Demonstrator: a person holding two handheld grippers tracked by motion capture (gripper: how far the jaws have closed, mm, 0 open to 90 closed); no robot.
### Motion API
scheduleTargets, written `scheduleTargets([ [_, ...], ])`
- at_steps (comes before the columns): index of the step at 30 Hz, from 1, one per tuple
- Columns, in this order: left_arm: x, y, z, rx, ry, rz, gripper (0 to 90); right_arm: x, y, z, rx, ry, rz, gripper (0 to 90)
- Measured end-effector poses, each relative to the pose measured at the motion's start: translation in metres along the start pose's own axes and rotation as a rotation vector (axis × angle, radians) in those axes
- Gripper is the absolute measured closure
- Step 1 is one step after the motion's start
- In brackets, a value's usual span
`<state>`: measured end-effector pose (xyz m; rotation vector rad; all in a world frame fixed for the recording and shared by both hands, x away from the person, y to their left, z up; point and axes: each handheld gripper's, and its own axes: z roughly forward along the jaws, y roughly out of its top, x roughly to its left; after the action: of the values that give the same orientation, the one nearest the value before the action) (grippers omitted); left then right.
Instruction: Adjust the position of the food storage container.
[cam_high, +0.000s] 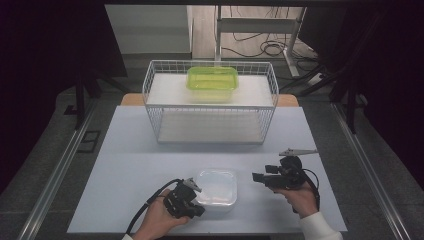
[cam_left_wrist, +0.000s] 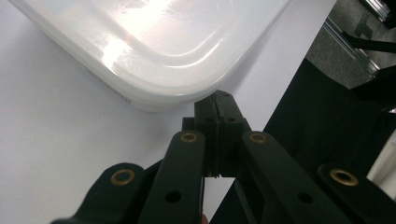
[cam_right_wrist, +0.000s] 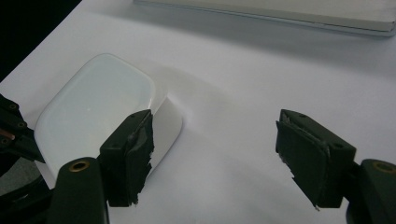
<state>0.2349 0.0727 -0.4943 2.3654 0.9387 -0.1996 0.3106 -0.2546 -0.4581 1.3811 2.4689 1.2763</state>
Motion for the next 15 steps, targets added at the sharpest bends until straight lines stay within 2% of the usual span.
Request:
scheduleTargets([
  [7, 0.002, -0.007, -0.008, -0.005, -0.006, -0.009, 89.2, 0.000, 0.000, -0.001, -0.008, -0.002, 0.002, 27.5],
  [10, 0.007, -0.011, -0.017, -0.024, -0.004, -0.033, 88.6, 0.000, 0.000, -0.001, -0.014, -0.007, 0.009, 27.4],
  [13, 0.016, -0.013, -0.035, -0.052, 0.036, -0.063, 85.9, -0.001, 0.001, -0.002, -0.024, -0.007, 0.025, 22.8],
  [15, 0.023, -0.015, -0.050, -0.103, 0.067, -0.095, 80.8, -0.001, 0.001, -0.003, -0.036, 0.005, 0.038, 19.5],
])
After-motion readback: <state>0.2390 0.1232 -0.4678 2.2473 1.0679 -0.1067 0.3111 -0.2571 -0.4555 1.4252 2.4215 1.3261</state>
